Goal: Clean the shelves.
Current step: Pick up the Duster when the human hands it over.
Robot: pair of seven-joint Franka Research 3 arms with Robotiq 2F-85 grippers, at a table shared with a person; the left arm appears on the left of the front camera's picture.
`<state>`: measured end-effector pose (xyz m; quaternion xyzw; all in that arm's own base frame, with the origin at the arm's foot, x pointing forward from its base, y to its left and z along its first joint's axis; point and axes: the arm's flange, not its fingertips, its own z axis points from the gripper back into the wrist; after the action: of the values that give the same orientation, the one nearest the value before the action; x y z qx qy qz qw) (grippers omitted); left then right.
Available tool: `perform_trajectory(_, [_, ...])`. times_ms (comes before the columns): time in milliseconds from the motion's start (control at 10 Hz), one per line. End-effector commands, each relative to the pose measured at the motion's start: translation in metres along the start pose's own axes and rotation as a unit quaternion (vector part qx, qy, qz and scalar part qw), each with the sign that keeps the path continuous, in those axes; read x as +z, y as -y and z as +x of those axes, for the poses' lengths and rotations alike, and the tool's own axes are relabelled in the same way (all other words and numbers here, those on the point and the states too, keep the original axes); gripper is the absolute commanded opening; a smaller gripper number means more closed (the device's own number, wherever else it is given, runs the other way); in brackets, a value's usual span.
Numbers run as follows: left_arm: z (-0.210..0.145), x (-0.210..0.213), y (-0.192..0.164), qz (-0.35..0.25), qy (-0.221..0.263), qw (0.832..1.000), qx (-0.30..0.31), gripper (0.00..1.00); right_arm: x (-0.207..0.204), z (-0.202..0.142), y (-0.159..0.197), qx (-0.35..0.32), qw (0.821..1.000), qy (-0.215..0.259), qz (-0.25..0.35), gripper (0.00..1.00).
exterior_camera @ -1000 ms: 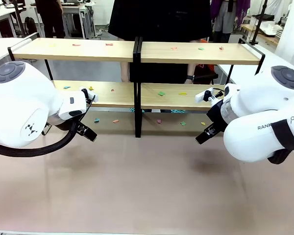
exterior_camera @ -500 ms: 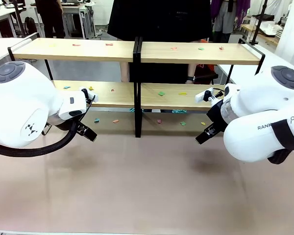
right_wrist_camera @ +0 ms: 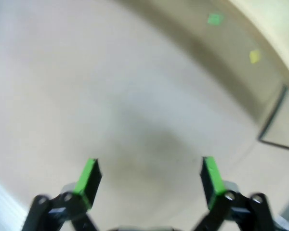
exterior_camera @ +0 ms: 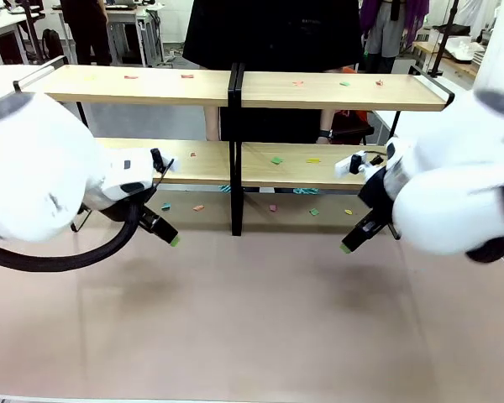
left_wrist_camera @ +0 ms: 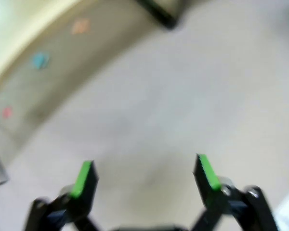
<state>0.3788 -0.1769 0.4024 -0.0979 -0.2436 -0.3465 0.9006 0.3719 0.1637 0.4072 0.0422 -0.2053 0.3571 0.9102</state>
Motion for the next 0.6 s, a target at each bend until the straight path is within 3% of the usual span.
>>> perform_trajectory(0, [-0.002,0.123,-0.021,-0.110,-0.014,0.994,-0.001,1.00,0.125,-0.036,0.019,-0.031,0.997,0.024,0.059,1.00])
perform_trajectory(200, [-0.022,0.208,-0.040,-0.183,0.061,0.979,0.059,1.00,0.204,-0.087,0.025,-0.111,0.977,0.128,0.130,1.00])
perform_trajectory(300, [-0.047,0.248,-0.070,-0.200,0.119,0.964,0.130,1.00,0.237,-0.126,0.040,-0.140,0.954,0.207,0.167,1.00])
perform_trajectory(400, [-0.069,0.270,-0.097,-0.208,0.158,0.952,0.161,1.00,0.252,-0.151,0.059,-0.181,0.933,0.243,0.193,1.00])
perform_trajectory(500, [-0.098,0.284,-0.123,-0.217,0.217,0.927,0.215,1.00,0.263,-0.181,0.088,-0.223,0.907,0.287,0.215,1.00])
